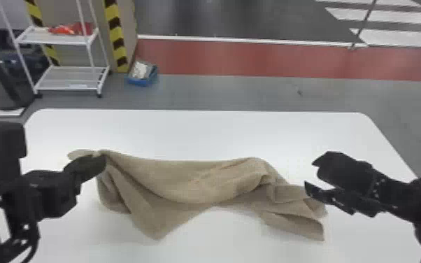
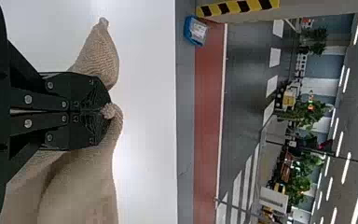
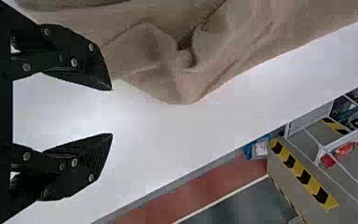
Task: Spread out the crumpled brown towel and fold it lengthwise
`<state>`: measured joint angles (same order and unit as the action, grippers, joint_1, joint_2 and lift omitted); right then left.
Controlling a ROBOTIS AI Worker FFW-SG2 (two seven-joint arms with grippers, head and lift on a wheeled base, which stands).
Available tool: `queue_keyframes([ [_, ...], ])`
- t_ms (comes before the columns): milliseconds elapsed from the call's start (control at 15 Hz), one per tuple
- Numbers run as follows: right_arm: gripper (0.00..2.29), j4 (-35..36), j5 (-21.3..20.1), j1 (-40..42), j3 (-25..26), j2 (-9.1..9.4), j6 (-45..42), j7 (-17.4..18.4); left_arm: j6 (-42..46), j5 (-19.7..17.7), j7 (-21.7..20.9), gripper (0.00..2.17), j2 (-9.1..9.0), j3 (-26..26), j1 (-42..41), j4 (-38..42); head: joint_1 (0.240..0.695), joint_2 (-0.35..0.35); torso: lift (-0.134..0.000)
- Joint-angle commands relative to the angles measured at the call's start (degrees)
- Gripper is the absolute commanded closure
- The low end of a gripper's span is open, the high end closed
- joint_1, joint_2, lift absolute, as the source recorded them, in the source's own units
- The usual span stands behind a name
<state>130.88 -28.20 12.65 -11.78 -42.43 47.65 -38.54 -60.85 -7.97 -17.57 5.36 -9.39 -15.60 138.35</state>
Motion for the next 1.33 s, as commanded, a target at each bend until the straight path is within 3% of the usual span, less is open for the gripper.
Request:
queue_keyframes([
  [0,0.04,0.4,1.0,3.2,2.8,1.39,1.9,-0.4,0.1,0.1,0.0,1.5,0.0,0.4,1.0,-1.9,0.695,-0.058,-0.124],
  [200,0.07,0.6,7.8,7.4,11.0,4.03,1.4,-1.0,0.1,0.2,0.1,1.49,-0.08,0.6,1.4,-3.6,0.695,-0.078,-0.124],
  [267,0.09,-0.6,10.1,7.6,12.8,5.17,0.7,-1.4,0.1,0.1,0.5,1.27,-0.08,0.7,1.2,-3.7,0.695,-0.087,-0.124],
  [400,0.15,-1.7,10.8,7.7,13.3,7.1,-0.2,-2.9,0.1,0.2,1.2,0.12,-0.08,1.3,0.9,-3.7,0.695,-0.101,-0.124],
  [533,0.26,-1.6,10.7,7.7,12.7,9.04,0.0,-5.5,0.1,0.2,1.7,0.05,-0.35,1.5,0.8,-3.8,0.695,-0.1,-0.124],
  [733,0.3,-1.9,9.5,7.7,10.9,9.65,1.0,-6.7,0.2,0.2,2.5,0.07,-0.26,1.3,-0.1,-3.3,0.695,-0.079,-0.124],
  [1000,0.77,-4.8,8.2,7.5,9.9,11.23,0.0,-7.3,0.2,0.1,2.4,0.07,-0.26,1.2,-0.7,-3.3,0.695,-0.064,-0.124],
  [1133,0.79,-6.2,7.3,6.8,9.1,11.67,-0.2,-7.9,0.2,0.1,1.8,0.09,-0.26,1.2,-1.1,-3.3,0.695,-0.062,-0.124],
  [1200,1.33,-6.6,7.1,6.6,9.0,12.11,-0.6,-8.1,0.2,0.1,1.7,0.09,-0.26,1.3,-1.4,-3.3,0.695,-0.061,-0.124],
  [1267,1.66,-6.7,7.1,6.4,9.1,12.46,-0.6,-8.0,0.1,0.1,1.2,0.09,-0.17,1.4,-1.6,-3.3,0.695,-0.062,-0.124],
])
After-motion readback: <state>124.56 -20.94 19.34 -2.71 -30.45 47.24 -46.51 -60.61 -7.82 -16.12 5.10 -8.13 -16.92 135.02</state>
